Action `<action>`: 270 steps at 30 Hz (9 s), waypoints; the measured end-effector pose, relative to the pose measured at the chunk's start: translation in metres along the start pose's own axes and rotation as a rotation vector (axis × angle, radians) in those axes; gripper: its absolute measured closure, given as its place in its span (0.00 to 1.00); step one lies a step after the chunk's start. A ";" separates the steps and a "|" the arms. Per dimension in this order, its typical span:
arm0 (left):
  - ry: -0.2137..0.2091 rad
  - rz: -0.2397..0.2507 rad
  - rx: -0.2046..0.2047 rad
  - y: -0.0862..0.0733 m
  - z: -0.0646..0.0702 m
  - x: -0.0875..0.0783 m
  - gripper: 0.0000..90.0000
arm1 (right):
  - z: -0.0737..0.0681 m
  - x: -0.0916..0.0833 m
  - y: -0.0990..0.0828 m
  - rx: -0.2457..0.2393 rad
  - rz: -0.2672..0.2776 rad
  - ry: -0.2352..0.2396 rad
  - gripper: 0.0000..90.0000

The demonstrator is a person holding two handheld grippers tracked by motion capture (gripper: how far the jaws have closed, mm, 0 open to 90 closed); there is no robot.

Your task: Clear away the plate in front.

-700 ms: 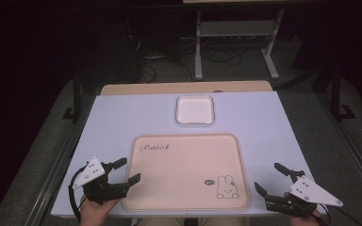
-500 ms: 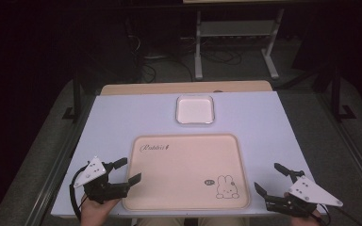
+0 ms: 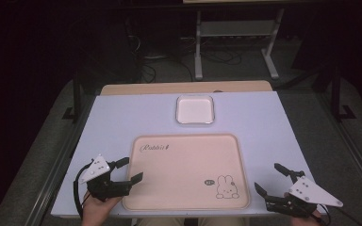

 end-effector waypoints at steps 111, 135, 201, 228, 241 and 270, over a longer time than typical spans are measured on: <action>0.122 -0.363 -0.219 0.121 -0.130 0.216 0.36 | 0.006 -0.001 0.000 0.031 0.023 -0.007 0.14; 0.236 -0.354 -0.443 0.081 -0.162 0.242 0.72 | 0.007 -0.003 -0.002 0.029 0.016 -0.008 0.14; 0.113 -0.143 -0.616 0.108 -0.139 0.237 0.99 | 0.007 -0.003 -0.002 0.028 0.017 -0.009 0.14; 0.054 -0.047 -0.580 0.140 -0.113 0.183 0.99 | 0.009 -0.006 -0.001 0.035 0.024 -0.023 0.14; 0.054 -0.009 -0.552 0.156 -0.108 0.139 0.99 | 0.010 -0.006 -0.002 0.042 0.019 -0.034 0.14; 0.008 -0.034 -0.560 0.097 -0.079 0.083 0.99 | 0.011 -0.006 -0.003 0.053 0.013 -0.045 0.14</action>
Point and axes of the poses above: each handheld gripper's, and its own axes: x roughly forward along the jaws, y roughly out of its top, z roughly to its right, the point moved 9 cm from there along x, roughly forward along the jaws, and after that the axes turned 9 degrees about -y, right-handed, at the moved point
